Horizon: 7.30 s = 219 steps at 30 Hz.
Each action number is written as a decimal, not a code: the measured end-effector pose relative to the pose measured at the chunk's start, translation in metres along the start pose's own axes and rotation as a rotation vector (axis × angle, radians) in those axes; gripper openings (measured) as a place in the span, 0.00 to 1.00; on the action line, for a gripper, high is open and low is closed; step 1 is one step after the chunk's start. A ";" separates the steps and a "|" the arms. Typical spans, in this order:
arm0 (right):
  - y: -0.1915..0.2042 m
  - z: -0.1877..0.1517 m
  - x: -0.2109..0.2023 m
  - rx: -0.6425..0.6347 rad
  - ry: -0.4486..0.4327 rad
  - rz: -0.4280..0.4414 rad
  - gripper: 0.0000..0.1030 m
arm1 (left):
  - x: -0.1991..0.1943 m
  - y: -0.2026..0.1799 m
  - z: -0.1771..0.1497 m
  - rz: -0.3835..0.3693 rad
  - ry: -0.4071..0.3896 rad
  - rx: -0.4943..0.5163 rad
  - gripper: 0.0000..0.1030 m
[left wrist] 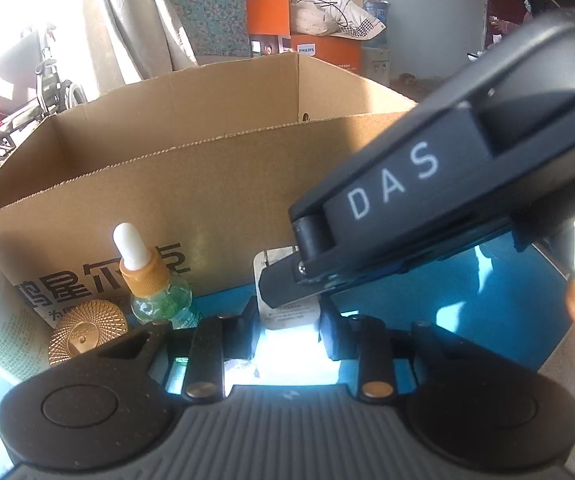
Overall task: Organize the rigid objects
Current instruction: 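Move the right tool to the white charger plug and close on it, then lift the charger plug into the box and open the right tool, then lower the right tool onto the green dropper bottle and grip it, then carry the dropper bottle into the box and open the right tool, then move the right tool to the gold-lidded jar and grip its lid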
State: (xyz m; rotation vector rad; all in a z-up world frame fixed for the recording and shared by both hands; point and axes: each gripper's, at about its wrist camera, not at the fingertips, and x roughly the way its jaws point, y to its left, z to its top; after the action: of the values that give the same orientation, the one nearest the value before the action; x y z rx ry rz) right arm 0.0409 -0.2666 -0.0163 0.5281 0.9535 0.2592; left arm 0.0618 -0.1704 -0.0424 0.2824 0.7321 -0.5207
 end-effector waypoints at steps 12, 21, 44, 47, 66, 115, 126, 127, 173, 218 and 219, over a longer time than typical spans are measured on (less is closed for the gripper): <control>0.037 -0.005 -0.056 -0.060 -0.118 0.048 0.23 | -0.057 0.002 0.021 0.040 -0.115 0.005 0.29; 0.080 0.059 -0.090 -0.182 -0.226 0.119 0.23 | -0.083 0.027 0.096 0.103 -0.175 -0.027 0.29; -0.002 0.157 0.082 0.076 0.211 0.062 0.25 | 0.088 0.100 0.127 -0.041 0.409 -0.195 0.30; -0.005 0.157 0.089 0.079 0.229 0.051 0.25 | 0.093 0.100 0.125 -0.049 0.422 -0.206 0.30; 0.024 0.128 -0.055 0.000 -0.106 0.141 0.43 | -0.062 0.098 0.135 -0.072 0.049 -0.224 0.66; 0.059 0.006 -0.011 -0.272 -0.114 -0.028 0.11 | -0.056 0.037 -0.021 -0.082 -0.087 -0.015 0.28; 0.051 0.009 -0.016 -0.246 -0.099 -0.011 0.11 | -0.057 0.027 -0.026 -0.041 -0.111 0.054 0.32; 0.051 0.009 -0.015 -0.244 -0.098 -0.008 0.12 | -0.058 0.027 -0.026 -0.041 -0.111 0.054 0.33; 0.082 0.176 -0.053 -0.389 -0.127 0.047 0.18 | -0.017 0.077 0.157 -0.010 -0.047 -0.034 0.32; 0.039 0.075 -0.160 -0.261 -0.370 0.139 0.62 | -0.114 0.089 0.072 -0.167 -0.042 -0.162 0.95; 0.039 0.057 -0.159 -0.254 -0.373 0.133 0.62 | -0.117 0.090 0.056 -0.158 -0.042 -0.170 0.97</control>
State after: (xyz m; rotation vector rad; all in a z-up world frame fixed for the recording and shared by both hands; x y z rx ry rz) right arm -0.0002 -0.3209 0.1435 0.3882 0.5143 0.3811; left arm 0.0690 -0.0779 0.0849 0.0555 0.7569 -0.6079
